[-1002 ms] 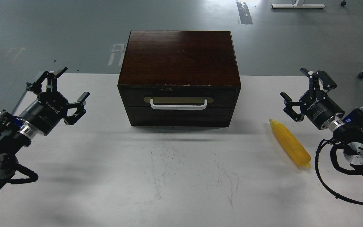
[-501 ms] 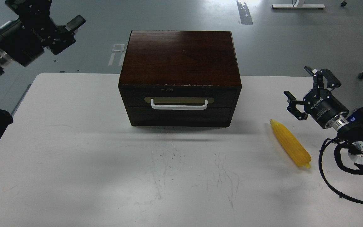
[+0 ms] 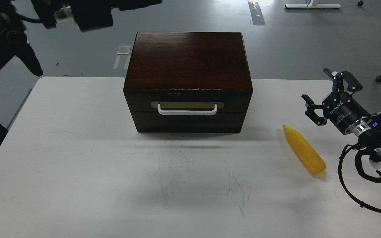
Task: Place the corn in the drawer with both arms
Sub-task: 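Move the left gripper over to the white drawer handle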
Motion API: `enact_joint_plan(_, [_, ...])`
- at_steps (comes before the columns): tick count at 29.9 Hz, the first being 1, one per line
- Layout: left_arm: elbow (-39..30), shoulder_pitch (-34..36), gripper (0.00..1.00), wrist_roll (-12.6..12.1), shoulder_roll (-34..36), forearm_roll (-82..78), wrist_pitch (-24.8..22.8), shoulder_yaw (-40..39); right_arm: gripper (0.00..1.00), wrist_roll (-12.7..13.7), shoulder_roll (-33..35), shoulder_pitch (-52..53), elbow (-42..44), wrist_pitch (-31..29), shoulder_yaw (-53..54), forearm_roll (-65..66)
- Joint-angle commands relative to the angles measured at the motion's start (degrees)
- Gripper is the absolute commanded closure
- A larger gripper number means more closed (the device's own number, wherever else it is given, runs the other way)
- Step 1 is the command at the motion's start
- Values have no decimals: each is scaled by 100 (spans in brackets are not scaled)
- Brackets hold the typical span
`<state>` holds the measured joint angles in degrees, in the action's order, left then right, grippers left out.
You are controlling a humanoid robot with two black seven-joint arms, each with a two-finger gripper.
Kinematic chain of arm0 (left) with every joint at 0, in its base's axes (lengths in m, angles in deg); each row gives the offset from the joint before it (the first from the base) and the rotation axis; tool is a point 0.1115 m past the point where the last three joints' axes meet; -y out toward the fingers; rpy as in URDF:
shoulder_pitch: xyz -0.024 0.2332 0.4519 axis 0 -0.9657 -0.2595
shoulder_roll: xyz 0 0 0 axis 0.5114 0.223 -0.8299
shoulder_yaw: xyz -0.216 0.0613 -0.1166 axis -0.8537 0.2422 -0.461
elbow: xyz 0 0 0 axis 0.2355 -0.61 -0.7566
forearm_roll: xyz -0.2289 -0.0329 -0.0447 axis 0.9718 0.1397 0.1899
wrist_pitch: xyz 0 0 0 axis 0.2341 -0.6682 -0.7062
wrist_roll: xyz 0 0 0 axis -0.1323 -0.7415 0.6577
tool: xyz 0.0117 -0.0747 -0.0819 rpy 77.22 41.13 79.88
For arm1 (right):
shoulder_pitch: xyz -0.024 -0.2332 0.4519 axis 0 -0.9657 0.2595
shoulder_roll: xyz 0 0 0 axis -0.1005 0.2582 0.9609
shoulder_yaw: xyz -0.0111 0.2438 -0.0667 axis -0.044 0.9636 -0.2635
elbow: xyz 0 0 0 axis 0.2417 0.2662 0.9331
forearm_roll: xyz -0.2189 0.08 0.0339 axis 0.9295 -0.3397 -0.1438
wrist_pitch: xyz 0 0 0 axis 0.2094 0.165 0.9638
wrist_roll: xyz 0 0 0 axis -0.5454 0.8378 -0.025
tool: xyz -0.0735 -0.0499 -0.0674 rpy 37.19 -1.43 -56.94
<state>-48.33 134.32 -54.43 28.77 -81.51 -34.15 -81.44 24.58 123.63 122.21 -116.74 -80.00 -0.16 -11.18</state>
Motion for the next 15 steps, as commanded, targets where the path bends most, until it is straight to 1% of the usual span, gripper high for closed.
enact_joint_plan(1, [-10, 814, 1, 0, -438, -748, -1, 1142, 0, 0, 4, -1, -2, 0, -1, 1])
enact_joint_plan(11, [16, 1220, 1, 0, -1221, -2341, -1, 2366, 0, 0, 57, -1, -11, 0, -1, 1])
enact_joint_plan(13, [42, 1316, 1, 0, -1370, -2656, -1, 2821, 0, 0, 66, -1, -11, 0, 43, 1])
enact_joint_plan(15, [68, 1413, 1, 0, -1449, -2772, -1, 3077, 0, 0, 92, -1, -11, 0, 61, 1])
